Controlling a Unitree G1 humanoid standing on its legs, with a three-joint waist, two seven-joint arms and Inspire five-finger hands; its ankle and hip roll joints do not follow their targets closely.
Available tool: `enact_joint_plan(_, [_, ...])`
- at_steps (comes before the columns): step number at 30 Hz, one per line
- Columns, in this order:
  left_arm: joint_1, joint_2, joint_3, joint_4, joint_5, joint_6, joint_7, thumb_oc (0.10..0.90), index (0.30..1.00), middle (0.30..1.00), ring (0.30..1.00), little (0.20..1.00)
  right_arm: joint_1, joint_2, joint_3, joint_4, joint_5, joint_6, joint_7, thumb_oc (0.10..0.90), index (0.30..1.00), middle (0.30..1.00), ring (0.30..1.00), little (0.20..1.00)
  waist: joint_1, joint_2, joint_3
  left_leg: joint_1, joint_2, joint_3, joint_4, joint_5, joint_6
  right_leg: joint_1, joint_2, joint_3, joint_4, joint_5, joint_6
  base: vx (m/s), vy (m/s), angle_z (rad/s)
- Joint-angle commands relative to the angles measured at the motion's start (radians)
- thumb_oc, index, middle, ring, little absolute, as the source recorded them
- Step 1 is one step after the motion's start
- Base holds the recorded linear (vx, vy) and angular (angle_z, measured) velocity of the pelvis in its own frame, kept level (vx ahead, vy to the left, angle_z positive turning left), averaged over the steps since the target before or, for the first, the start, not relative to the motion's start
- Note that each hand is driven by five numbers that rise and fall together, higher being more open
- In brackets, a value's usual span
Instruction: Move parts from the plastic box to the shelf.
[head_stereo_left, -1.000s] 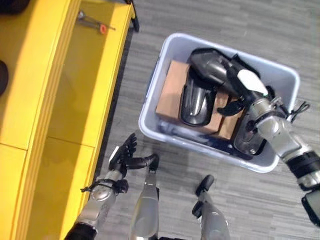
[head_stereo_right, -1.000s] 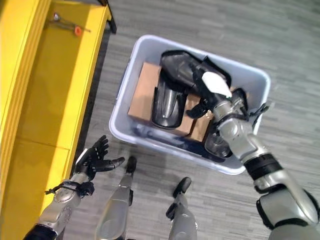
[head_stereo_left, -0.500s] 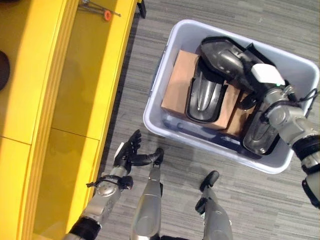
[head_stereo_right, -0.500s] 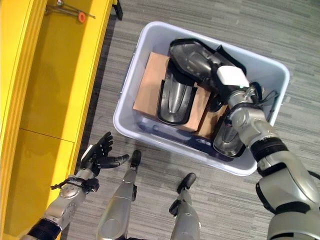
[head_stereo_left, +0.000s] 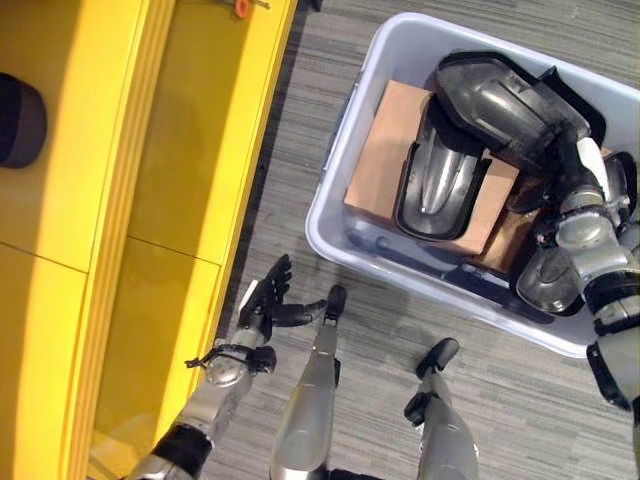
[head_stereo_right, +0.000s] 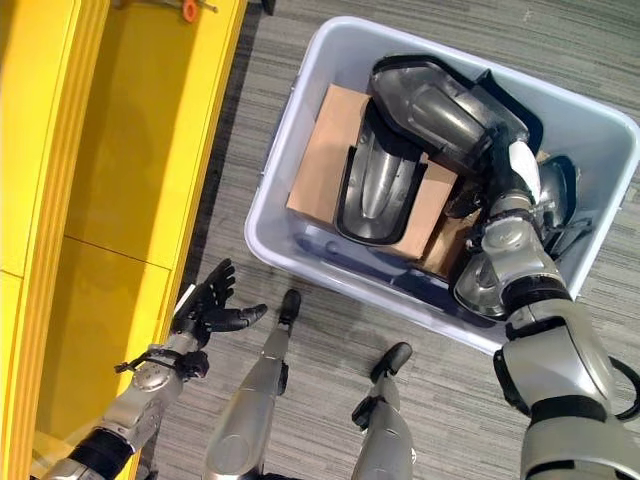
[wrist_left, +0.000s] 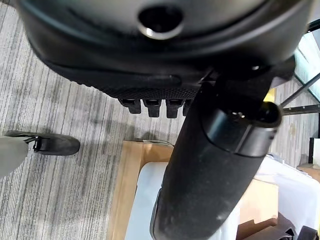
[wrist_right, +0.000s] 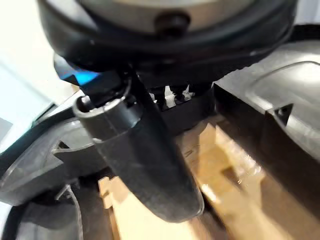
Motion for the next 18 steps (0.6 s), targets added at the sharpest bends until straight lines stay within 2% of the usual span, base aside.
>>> enact_joint_plan(1, [-0.003, 0.016, 0.009, -0.068, -0.030, -0.053, 0.008, 0.900, 1.000, 1.000, 1.000, 1.000, -0.037, 0.092, 0.016, -0.139, 0.339, -0.100, 0.122, 0.900, 1.000, 1.000, 1.000, 1.000, 0.014, -0.031, -0.014, 0.026, 0.041, 0.067, -0.039, -0.016, -0.010, -0.061, -0.072, 0.020, 0.156, -0.047, 0.029, 0.05, -0.003, 0.00])
enact_joint_plan(3, [0.025, 0.016, 0.034, -0.075, -0.042, -0.027, 0.007, 0.900, 1.000, 1.000, 1.000, 1.000, 0.108, 0.193, -0.027, -0.307, 0.589, -0.094, 0.185, 0.900, 1.000, 1.000, 1.000, 1.000, -0.003, -0.056, -0.014, 0.027, 0.045, 0.071, -0.039, -0.018, -0.009, -0.060, -0.067, 0.021, 0.152, -0.046, 0.027, 0.04, -0.004, -0.06])
enact_joint_plan(4, [0.034, 0.015, 0.039, -0.080, -0.047, -0.016, 0.009, 0.900, 1.000, 1.000, 1.000, 1.000, 0.172, 0.218, -0.022, -0.398, 0.671, -0.092, 0.203, 0.900, 1.000, 1.000, 1.000, 1.000, -0.012, -0.070, -0.014, 0.027, 0.047, 0.073, -0.040, -0.018, -0.009, -0.059, -0.064, 0.022, 0.149, -0.046, 0.026, 0.02, -0.003, -0.08])
enact_joint_plan(5, [0.034, 0.016, 0.039, -0.080, -0.047, -0.016, 0.009, 0.900, 1.000, 1.000, 1.000, 1.000, 0.173, 0.218, -0.022, -0.400, 0.670, -0.092, 0.203, 0.900, 1.000, 1.000, 1.000, 1.000, -0.012, -0.070, -0.014, 0.027, 0.047, 0.073, -0.040, -0.018, -0.009, -0.059, -0.064, 0.022, 0.149, -0.046, 0.026, 0.03, -0.031, -0.08])
enact_joint_plan(6, [0.050, 0.023, 0.050, -0.098, -0.045, -0.001, 0.013, 0.900, 1.000, 1.000, 1.000, 1.000, 0.269, 0.238, -0.008, -0.554, 0.830, -0.086, 0.242, 0.900, 1.000, 1.000, 1.000, 1.000, -0.020, -0.090, -0.014, 0.028, 0.048, 0.075, -0.039, -0.019, -0.011, -0.055, -0.061, 0.022, 0.143, -0.046, 0.024, 0.02, -0.035, -0.10])
enact_joint_plan(8, [0.056, 0.027, 0.055, -0.103, -0.041, 0.002, 0.014, 0.900, 1.000, 1.000, 1.000, 1.000, 0.290, 0.223, 0.004, -0.615, 0.828, -0.084, 0.248, 0.900, 1.000, 1.000, 1.000, 1.000, -0.023, -0.097, -0.015, 0.043, 0.053, 0.076, -0.040, -0.039, -0.017, -0.041, -0.057, 0.031, 0.144, -0.063, 0.034, 0.08, -0.052, -0.07])
enact_joint_plan(10, [0.077, 0.042, 0.051, -0.135, -0.030, 0.009, 0.015, 0.900, 1.000, 1.000, 1.000, 1.000, 0.362, 0.183, 0.007, -0.811, 0.894, -0.099, 0.279, 0.900, 1.000, 1.000, 1.000, 1.000, -0.028, -0.114, -0.015, 0.058, 0.053, 0.075, -0.038, -0.044, -0.015, -0.023, -0.057, 0.030, 0.137, -0.063, 0.035, 0.06, -0.034, -0.04])
enact_joint_plan(12, [0.078, 0.043, 0.053, -0.139, -0.028, 0.008, 0.016, 0.900, 1.000, 1.000, 1.000, 1.000, 0.369, 0.180, 0.003, -0.831, 0.892, -0.103, 0.281, 0.900, 1.000, 1.000, 1.000, 1.000, -0.029, -0.114, -0.015, 0.059, 0.053, 0.075, -0.038, -0.044, -0.015, -0.022, -0.057, 0.031, 0.137, -0.063, 0.034, 0.00, 0.000, 0.00])
enact_joint_plan(13, [0.087, 0.048, 0.064, -0.157, -0.030, 0.005, 0.021, 0.900, 1.000, 1.000, 1.000, 1.000, 0.382, 0.159, -0.019, -0.904, 0.886, -0.122, 0.279, 0.900, 1.000, 1.000, 1.000, 1.000, -0.032, -0.120, -0.015, 0.063, 0.053, 0.074, -0.037, -0.045, -0.015, -0.017, -0.056, 0.032, 0.135, -0.063, 0.034, -0.06, 0.025, 0.05])
enact_joint_plan(14, [0.088, 0.050, 0.066, -0.159, -0.029, 0.005, 0.022, 0.900, 1.000, 1.000, 1.000, 1.000, 0.392, 0.154, -0.038, -0.925, 0.884, -0.130, 0.274, 0.900, 1.000, 1.000, 1.000, 1.000, -0.034, -0.121, -0.014, 0.052, 0.050, 0.076, -0.035, -0.027, -0.009, -0.025, -0.060, 0.023, 0.132, -0.046, 0.026, -0.05, 0.026, 0.06])
enact_joint_plan(18, [0.112, 0.054, 0.082, -0.174, -0.034, 0.005, 0.024, 0.900, 1.000, 1.000, 1.000, 1.000, 0.428, 0.127, -0.110, -1.006, 0.854, -0.164, 0.264, 0.900, 1.000, 1.000, 1.000, 1.000, -0.042, -0.130, -0.014, 0.058, 0.050, 0.076, -0.035, -0.030, -0.008, -0.020, -0.056, 0.024, 0.130, -0.047, 0.027, -0.01, 0.003, 0.05])
